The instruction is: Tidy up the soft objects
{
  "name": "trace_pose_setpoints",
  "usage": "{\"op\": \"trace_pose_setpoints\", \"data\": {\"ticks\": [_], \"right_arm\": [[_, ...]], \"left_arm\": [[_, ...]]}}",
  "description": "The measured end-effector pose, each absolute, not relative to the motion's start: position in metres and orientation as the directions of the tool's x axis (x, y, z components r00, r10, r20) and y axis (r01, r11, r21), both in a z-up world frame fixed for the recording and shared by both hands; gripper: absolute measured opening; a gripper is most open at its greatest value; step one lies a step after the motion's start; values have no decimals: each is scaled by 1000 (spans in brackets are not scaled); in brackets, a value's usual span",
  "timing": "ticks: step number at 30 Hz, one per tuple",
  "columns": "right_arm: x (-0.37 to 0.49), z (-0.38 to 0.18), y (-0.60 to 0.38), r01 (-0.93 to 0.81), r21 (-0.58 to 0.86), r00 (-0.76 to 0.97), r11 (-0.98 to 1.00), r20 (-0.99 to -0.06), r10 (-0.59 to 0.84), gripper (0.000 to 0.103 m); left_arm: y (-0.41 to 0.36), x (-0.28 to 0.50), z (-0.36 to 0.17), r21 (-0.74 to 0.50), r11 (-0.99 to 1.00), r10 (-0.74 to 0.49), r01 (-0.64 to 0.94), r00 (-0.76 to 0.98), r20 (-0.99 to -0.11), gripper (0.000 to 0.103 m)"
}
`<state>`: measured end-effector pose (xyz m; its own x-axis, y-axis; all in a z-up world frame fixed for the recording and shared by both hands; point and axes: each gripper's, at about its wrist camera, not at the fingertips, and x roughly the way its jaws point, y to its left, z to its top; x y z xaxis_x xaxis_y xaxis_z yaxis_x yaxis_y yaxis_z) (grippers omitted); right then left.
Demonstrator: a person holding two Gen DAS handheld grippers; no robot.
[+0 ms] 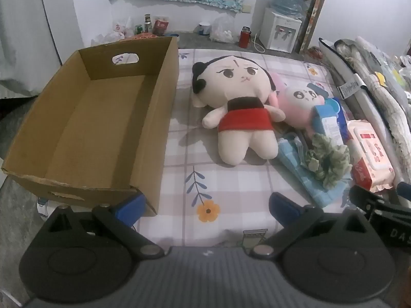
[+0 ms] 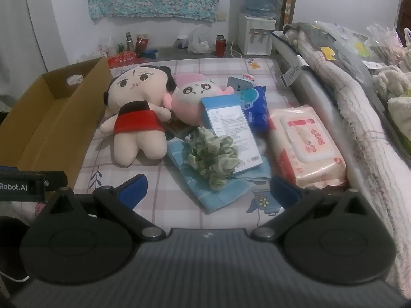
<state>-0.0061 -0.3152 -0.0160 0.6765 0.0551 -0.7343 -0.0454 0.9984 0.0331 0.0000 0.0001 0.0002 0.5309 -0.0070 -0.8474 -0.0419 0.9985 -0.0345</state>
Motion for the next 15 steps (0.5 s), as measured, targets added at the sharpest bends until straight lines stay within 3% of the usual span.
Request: {"op": "trace_pose_setpoints", "data": {"ticks": [15], "right_arm": [[-9,-13,-313,-45,22,685,999,-727,47,102]], "left_arm": [[2,-6,5,-48,998,-19,-38,549,-835,103]]}}
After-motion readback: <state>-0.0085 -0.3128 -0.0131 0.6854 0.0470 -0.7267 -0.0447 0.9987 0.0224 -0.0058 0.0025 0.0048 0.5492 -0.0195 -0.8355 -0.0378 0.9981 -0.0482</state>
